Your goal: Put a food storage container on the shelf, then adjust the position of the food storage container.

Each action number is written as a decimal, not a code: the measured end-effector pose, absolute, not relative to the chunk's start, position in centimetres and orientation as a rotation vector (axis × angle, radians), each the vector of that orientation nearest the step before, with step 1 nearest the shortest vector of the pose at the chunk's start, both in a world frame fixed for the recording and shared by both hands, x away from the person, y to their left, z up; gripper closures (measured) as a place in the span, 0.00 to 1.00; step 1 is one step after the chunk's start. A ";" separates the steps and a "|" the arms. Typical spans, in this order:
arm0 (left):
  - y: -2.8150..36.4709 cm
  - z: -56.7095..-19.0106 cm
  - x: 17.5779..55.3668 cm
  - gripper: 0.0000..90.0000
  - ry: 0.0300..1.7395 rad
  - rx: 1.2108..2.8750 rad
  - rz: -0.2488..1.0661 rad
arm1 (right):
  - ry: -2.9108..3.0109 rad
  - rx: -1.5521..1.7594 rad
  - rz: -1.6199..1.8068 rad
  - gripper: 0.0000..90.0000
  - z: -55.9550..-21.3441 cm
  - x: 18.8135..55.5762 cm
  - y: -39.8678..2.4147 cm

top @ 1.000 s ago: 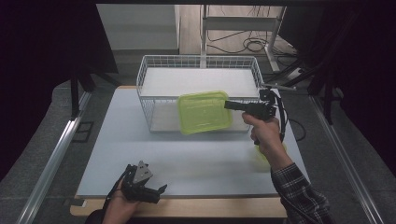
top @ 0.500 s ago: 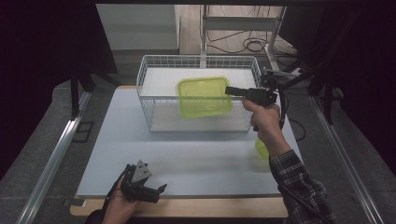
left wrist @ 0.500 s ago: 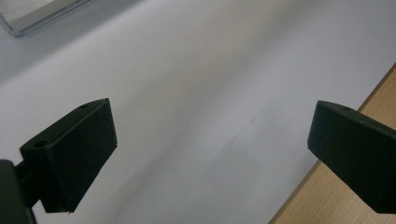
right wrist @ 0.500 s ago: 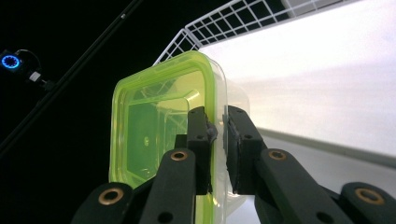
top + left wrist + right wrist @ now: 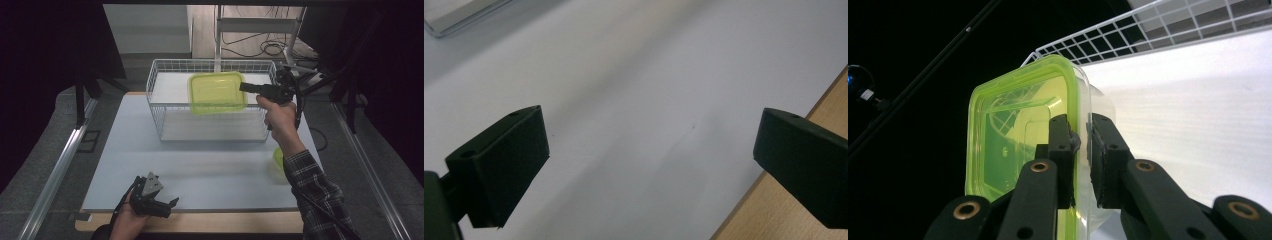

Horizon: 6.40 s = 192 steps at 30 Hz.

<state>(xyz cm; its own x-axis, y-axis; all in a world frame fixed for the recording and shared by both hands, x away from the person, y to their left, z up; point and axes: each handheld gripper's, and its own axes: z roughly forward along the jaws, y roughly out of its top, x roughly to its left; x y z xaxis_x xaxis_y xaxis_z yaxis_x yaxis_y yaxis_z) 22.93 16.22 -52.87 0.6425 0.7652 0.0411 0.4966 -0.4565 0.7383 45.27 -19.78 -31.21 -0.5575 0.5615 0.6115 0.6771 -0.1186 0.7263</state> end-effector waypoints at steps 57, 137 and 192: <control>17.0 -52.6 23.0 0.01 0.982 2.056 0.431 | -2.243 -1.697 -1.644 0.54 -32.5 50.3 -17.5; 16.9 -52.4 22.9 0.00 0.973 2.041 0.435 | -2.772 -1.076 -1.497 0.06 -42.5 35.4 -20.9; 16.6 -52.6 23.0 0.00 0.960 2.081 0.438 | -2.847 -1.484 -1.358 0.92 -45.4 34.4 -28.7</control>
<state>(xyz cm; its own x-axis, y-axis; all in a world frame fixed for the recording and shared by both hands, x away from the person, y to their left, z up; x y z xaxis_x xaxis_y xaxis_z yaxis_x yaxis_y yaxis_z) 22.99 16.59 -52.63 0.6544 0.7560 -0.0146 0.4850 -0.4047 0.7753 34.44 -28.73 -45.39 -0.5893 0.8066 0.0464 0.5435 0.3533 0.7614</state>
